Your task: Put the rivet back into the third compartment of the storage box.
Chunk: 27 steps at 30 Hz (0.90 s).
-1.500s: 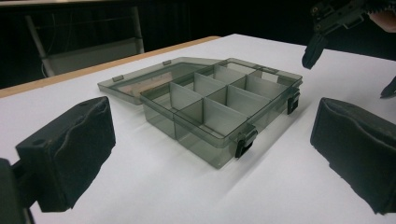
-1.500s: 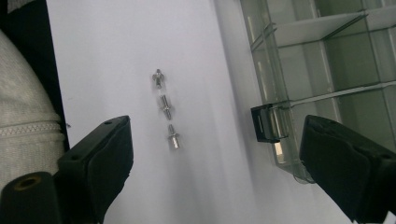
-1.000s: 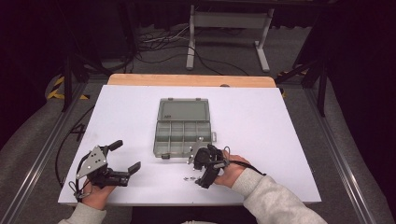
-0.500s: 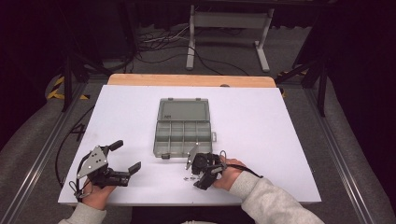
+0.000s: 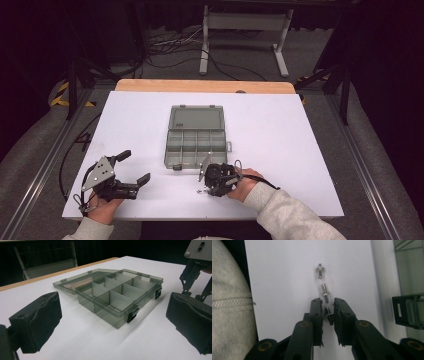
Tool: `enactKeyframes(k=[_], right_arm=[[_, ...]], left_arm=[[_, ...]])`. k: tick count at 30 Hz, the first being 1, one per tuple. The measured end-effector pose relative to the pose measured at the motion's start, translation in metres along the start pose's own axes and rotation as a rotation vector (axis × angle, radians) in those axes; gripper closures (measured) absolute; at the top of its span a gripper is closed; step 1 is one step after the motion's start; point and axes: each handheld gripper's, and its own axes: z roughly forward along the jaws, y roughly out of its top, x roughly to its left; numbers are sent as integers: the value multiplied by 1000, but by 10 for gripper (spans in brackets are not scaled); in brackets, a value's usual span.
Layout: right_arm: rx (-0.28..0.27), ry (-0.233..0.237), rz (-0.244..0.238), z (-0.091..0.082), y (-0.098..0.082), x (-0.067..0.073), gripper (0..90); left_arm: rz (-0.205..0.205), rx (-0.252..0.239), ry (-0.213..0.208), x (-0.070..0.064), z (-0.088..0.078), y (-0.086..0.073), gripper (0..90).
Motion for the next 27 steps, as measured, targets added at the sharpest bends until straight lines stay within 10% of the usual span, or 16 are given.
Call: enactKeyframes(k=[27], right_arm=[[-92, -78, -8, -51, 21, -17, 825]], left_arm=[[-2, -1, -3, 0, 0, 0, 7]])
